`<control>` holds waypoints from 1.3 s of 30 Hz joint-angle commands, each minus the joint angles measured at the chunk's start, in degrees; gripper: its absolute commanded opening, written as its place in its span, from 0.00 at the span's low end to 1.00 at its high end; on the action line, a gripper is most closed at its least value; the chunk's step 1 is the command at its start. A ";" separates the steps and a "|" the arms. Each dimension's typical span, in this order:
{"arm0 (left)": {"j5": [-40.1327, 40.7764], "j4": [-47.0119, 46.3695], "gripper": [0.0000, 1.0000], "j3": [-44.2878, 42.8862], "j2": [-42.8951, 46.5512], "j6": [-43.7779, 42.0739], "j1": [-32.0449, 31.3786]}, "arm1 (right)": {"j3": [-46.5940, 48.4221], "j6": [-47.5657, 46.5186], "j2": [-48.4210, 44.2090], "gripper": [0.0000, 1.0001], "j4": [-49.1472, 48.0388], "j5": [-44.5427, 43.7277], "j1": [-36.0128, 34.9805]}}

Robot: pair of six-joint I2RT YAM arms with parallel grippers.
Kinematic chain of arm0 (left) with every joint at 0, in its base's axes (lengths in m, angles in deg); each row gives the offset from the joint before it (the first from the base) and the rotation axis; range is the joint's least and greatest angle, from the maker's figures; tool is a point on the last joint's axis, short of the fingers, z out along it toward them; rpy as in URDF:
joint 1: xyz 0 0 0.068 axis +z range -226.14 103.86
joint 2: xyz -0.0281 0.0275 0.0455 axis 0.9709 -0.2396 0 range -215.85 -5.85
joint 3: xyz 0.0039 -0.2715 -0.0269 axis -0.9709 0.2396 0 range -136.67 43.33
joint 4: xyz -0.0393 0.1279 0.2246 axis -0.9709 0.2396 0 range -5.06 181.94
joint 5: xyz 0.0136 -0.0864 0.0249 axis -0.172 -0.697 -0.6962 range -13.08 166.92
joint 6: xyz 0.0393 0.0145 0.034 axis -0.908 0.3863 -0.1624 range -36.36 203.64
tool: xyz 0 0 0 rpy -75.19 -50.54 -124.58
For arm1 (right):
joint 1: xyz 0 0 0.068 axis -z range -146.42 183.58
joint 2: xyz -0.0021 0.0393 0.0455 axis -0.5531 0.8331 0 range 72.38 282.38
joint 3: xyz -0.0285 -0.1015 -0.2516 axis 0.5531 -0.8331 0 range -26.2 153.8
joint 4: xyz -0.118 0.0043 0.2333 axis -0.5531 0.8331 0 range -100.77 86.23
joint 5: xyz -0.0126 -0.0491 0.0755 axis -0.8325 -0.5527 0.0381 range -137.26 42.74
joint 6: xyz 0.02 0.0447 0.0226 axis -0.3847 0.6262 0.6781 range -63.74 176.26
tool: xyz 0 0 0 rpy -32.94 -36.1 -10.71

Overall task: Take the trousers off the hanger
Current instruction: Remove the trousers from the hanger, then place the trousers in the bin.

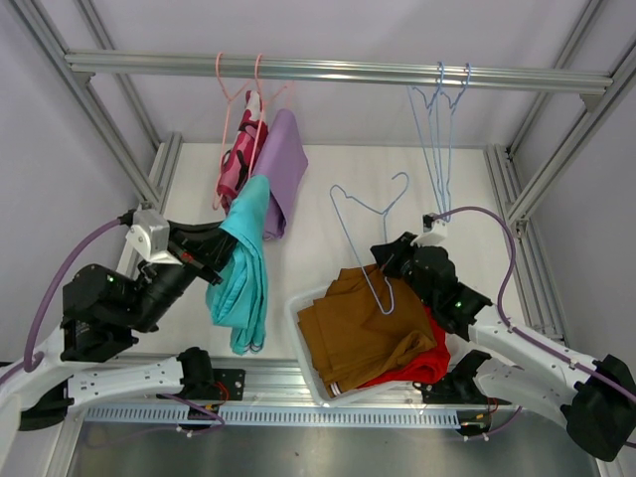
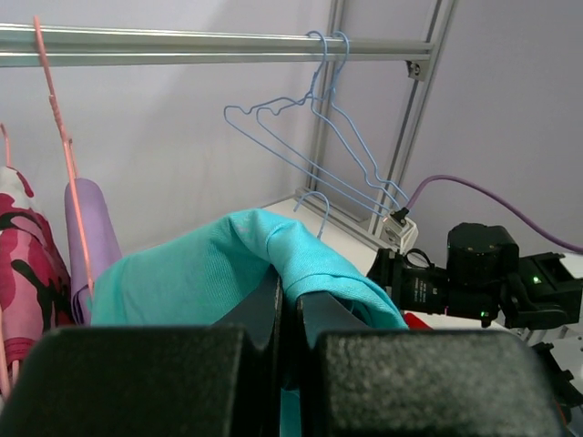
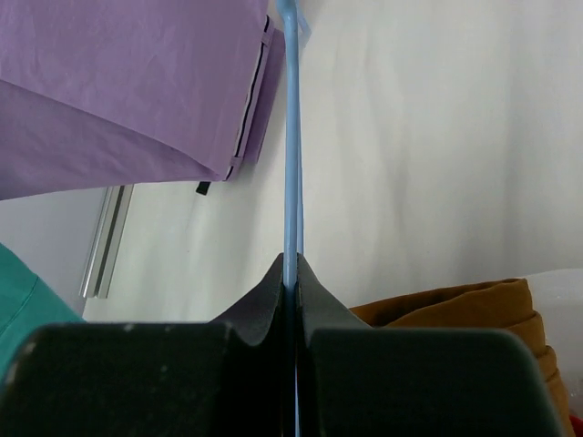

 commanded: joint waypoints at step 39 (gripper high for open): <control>-14.15 -5.27 0.53 1.66 -34.38 6.38 -17.24 | 22.67 -14.63 -9.81 0.00 19.55 -3.90 0.25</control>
